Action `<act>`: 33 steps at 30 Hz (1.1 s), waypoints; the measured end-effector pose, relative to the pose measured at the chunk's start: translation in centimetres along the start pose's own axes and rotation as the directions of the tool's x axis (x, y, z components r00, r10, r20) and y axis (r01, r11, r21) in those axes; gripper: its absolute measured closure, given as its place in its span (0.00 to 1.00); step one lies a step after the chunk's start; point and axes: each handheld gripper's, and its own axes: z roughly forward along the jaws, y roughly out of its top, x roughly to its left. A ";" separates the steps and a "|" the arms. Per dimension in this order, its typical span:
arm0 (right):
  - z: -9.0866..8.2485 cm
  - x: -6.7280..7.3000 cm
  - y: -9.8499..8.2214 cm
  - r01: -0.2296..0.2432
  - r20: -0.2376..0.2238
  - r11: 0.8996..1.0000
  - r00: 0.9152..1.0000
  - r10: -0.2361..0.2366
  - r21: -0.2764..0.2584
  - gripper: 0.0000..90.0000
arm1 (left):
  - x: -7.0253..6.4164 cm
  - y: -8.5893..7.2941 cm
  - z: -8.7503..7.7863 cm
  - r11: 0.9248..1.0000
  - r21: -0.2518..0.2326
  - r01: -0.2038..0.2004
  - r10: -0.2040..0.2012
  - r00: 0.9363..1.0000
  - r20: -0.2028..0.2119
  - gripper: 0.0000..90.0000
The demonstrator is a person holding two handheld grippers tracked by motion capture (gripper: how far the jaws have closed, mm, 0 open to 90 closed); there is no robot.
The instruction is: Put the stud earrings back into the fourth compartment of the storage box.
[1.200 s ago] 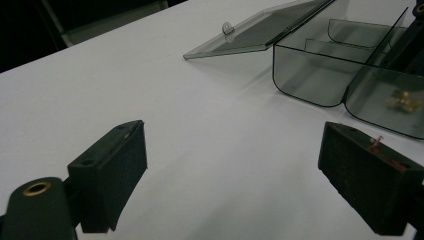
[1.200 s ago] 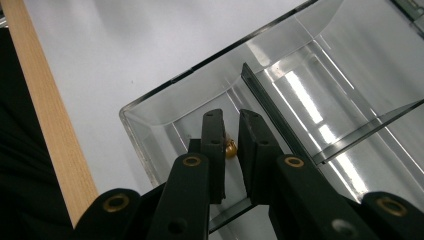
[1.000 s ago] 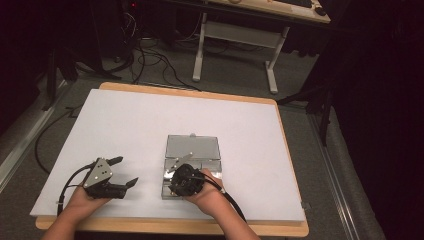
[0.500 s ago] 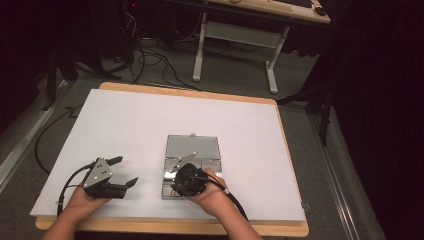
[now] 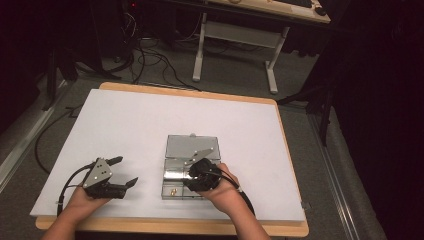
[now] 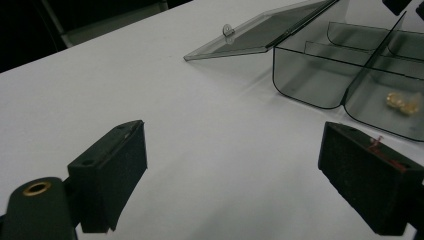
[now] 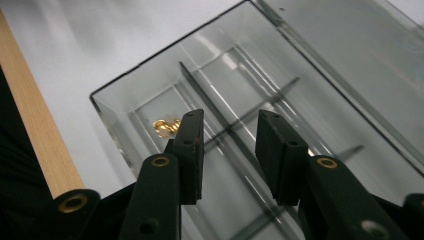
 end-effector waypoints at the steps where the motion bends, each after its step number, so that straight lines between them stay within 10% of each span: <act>1: -0.3 -0.3 -0.2 -0.012 0.007 1.000 1.000 0.012 -0.003 0.71 | 0.0 0.0 0.0 1.000 0.000 0.000 0.000 1.000 0.000 0.14; 19: -5.0 -6.3 -4.8 -0.197 0.126 0.977 0.970 0.206 -0.078 0.65 | 0.0 0.0 0.0 1.000 0.000 -0.002 0.002 1.000 0.004 0.14; 33: -5.9 -9.6 -10.8 -0.325 0.239 0.937 0.907 0.347 -0.127 0.56 | 0.0 0.0 0.0 1.000 -0.004 -0.001 0.001 1.000 0.007 0.14</act>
